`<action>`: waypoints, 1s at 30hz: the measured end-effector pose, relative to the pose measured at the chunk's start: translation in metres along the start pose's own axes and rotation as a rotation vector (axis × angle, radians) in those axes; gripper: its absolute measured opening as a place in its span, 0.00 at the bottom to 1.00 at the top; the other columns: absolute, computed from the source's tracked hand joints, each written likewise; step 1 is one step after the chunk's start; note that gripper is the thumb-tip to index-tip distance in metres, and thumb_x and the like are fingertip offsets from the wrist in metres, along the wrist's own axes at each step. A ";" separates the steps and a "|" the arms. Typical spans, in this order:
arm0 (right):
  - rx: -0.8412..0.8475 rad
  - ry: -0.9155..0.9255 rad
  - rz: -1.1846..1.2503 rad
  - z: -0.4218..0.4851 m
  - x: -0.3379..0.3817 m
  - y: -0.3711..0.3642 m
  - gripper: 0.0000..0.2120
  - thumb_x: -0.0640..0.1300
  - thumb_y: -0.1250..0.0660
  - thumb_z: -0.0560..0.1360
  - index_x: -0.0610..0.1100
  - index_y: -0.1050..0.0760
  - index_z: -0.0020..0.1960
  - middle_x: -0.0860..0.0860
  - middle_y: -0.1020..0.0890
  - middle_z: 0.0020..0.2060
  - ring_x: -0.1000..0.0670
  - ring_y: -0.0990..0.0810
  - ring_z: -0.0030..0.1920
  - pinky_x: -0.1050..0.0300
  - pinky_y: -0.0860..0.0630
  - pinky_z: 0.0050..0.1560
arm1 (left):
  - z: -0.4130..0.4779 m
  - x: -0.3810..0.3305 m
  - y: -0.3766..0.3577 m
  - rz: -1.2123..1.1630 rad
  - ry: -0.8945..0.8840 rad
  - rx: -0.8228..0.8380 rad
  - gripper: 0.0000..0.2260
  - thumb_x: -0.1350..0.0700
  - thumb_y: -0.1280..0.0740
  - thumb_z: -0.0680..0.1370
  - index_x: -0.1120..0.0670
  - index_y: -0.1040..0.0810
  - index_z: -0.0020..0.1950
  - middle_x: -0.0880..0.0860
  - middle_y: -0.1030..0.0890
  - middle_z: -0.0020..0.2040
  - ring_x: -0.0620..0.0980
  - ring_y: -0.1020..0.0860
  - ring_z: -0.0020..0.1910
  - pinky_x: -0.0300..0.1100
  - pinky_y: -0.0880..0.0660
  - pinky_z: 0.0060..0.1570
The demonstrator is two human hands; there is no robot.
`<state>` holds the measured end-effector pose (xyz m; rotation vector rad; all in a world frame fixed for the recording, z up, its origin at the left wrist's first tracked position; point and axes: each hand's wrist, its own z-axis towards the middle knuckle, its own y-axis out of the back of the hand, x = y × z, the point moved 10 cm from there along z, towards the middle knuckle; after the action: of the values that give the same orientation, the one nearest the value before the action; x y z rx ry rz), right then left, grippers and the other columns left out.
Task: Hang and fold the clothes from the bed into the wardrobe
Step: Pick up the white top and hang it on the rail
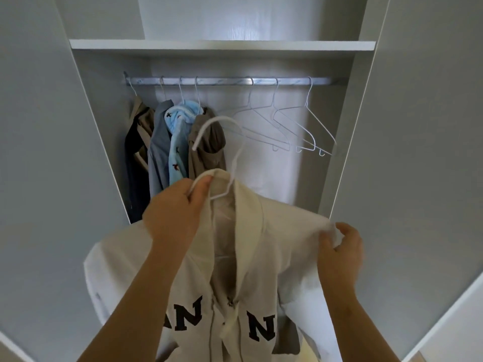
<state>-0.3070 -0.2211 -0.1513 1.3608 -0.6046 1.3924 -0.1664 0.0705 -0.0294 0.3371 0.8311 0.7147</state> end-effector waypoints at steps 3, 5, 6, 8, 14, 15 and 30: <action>0.151 -0.032 -0.001 -0.010 -0.009 -0.025 0.29 0.44 0.30 0.72 0.43 0.37 0.70 0.44 0.28 0.65 0.40 0.30 0.64 0.39 0.32 0.64 | 0.010 0.000 0.019 -0.027 0.003 -0.067 0.22 0.42 0.40 0.77 0.51 0.38 0.26 0.47 0.35 0.24 0.43 0.36 0.25 0.37 0.44 0.26; 0.131 -0.043 0.002 -0.009 -0.011 -0.027 0.29 0.44 0.30 0.71 0.43 0.36 0.69 0.45 0.26 0.63 0.41 0.27 0.61 0.41 0.30 0.62 | 0.013 -0.005 0.028 -0.041 -0.038 -0.099 0.23 0.44 0.39 0.77 0.50 0.40 0.26 0.47 0.36 0.23 0.43 0.37 0.24 0.37 0.44 0.26; 0.113 -0.058 0.014 -0.006 -0.011 -0.025 0.24 0.44 0.31 0.72 0.42 0.33 0.66 0.45 0.24 0.58 0.42 0.25 0.57 0.45 0.27 0.58 | 0.013 -0.007 0.031 -0.036 -0.056 -0.109 0.23 0.44 0.38 0.77 0.49 0.40 0.25 0.46 0.37 0.23 0.43 0.37 0.24 0.37 0.44 0.26; 0.089 -0.038 0.022 0.001 -0.009 -0.019 0.08 0.42 0.35 0.75 0.42 0.27 0.54 0.46 0.21 0.44 0.44 0.24 0.46 0.55 0.29 0.46 | 0.012 -0.005 0.035 -0.011 -0.070 -0.129 0.22 0.44 0.38 0.77 0.49 0.40 0.25 0.46 0.37 0.23 0.42 0.38 0.24 0.36 0.44 0.26; 0.008 0.119 0.091 0.014 0.018 0.004 0.08 0.42 0.39 0.77 0.43 0.26 0.41 0.52 0.26 0.31 0.48 0.29 0.35 0.58 0.36 0.34 | 0.018 0.032 0.040 0.099 -0.007 -0.088 0.23 0.39 0.43 0.76 0.54 0.30 0.29 0.49 0.32 0.25 0.45 0.33 0.26 0.39 0.40 0.28; -0.011 0.127 0.124 0.016 0.023 0.009 0.07 0.42 0.40 0.78 0.44 0.26 0.43 0.53 0.25 0.32 0.49 0.28 0.36 0.57 0.35 0.37 | 0.019 0.036 0.038 0.085 -0.003 -0.057 0.23 0.39 0.43 0.76 0.54 0.31 0.28 0.49 0.31 0.24 0.46 0.33 0.26 0.40 0.39 0.29; 0.581 0.204 -0.164 -0.014 0.057 -0.058 0.20 0.55 0.46 0.80 0.52 0.22 0.36 0.56 0.22 0.33 0.51 0.25 0.41 0.59 0.35 0.43 | 0.008 0.012 0.007 -0.068 -0.087 0.147 0.22 0.43 0.35 0.75 0.51 0.35 0.24 0.47 0.35 0.22 0.43 0.34 0.24 0.39 0.40 0.27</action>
<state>-0.2497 -0.1718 -0.1189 1.6428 0.0626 1.6121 -0.1577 0.0837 -0.0266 0.4666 0.8105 0.5734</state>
